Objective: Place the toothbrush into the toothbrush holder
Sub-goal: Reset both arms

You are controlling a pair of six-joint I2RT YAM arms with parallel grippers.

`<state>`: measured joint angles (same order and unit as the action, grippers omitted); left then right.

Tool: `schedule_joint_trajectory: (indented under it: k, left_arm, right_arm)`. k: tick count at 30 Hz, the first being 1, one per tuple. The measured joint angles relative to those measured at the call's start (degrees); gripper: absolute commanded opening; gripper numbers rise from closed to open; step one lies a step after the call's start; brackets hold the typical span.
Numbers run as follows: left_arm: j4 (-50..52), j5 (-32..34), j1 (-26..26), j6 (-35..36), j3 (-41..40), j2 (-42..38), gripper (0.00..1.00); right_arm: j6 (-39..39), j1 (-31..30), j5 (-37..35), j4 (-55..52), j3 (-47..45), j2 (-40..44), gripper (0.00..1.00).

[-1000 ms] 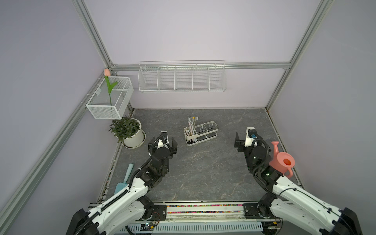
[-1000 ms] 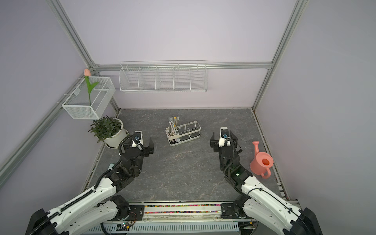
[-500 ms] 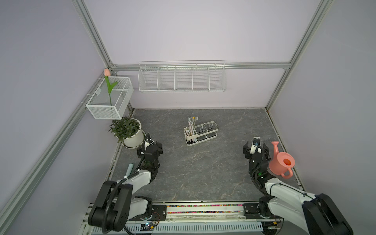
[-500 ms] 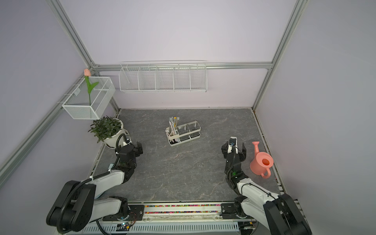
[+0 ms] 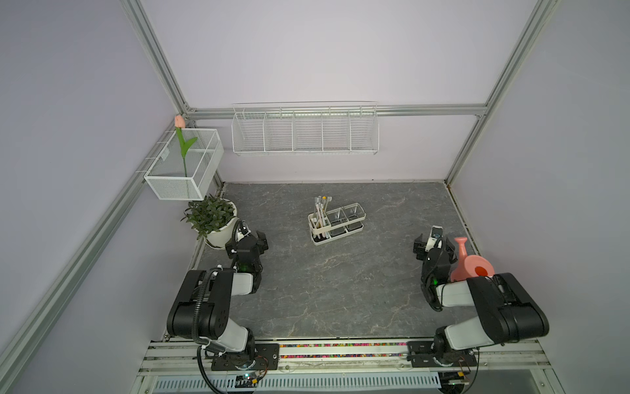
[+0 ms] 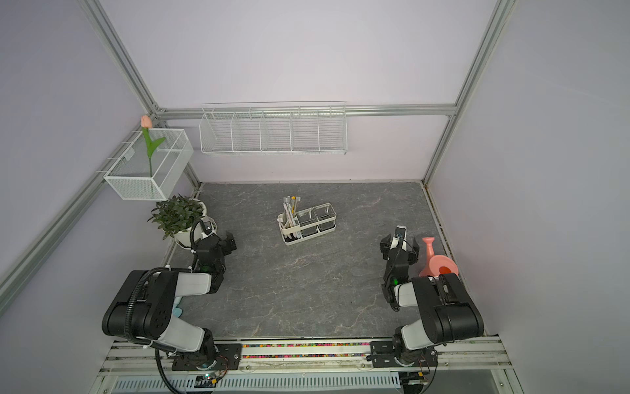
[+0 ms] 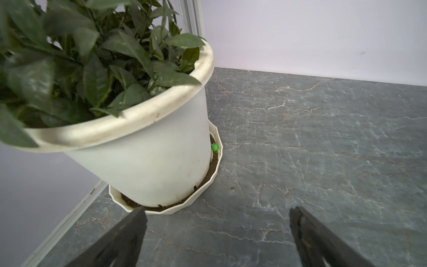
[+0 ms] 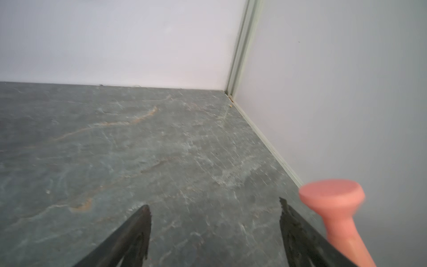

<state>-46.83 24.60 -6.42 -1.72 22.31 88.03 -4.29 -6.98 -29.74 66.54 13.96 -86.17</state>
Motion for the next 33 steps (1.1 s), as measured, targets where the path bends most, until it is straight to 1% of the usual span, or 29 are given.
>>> schedule_joint_trajectory:
  k: [2,3,5,8,10,13,17,23,33]
  left_arm:
    - [0.04,-0.28,0.0,-0.15,0.17,-0.07,0.99]
    - [0.13,-0.46,0.0,-0.17,0.26,-0.07,0.99]
    - [0.24,-0.5,0.0,-0.2,0.31,-0.07,0.99]
    - [0.44,-0.5,0.0,-0.24,0.31,-0.09,0.99]
    - [0.44,-0.5,0.0,-0.39,0.31,-0.09,0.99]
    - [0.46,-0.5,0.0,-0.44,0.31,-0.09,0.99]
    - [0.46,-0.5,0.0,-0.61,0.31,-0.09,0.99]
    - [0.46,-0.5,0.0,-0.61,0.31,-0.09,0.99]
    - [0.48,-0.5,0.0,-0.61,0.31,-0.09,0.99]
  right_arm:
    - [0.07,0.85,2.6,0.74,1.66,-2.82,0.89]
    - [0.22,1.07,3.87,-1.55,2.36,-3.28,0.89]
    - [0.59,1.46,5.86,-4.31,3.17,-3.28,0.89]
    - [0.66,1.64,7.21,-4.24,3.02,-3.41,0.89]
    - [0.63,1.53,7.56,-2.32,1.79,-3.48,0.89]
    - [0.28,1.09,8.02,3.39,-1.88,-4.61,0.89]
    - [-0.94,0.15,9.4,6.43,-3.69,-5.99,0.89]
    - [-1.79,-0.61,9.81,7.45,-3.43,-5.99,0.89]
    - [-1.73,-0.61,7.91,7.32,-2.6,-5.99,0.89]
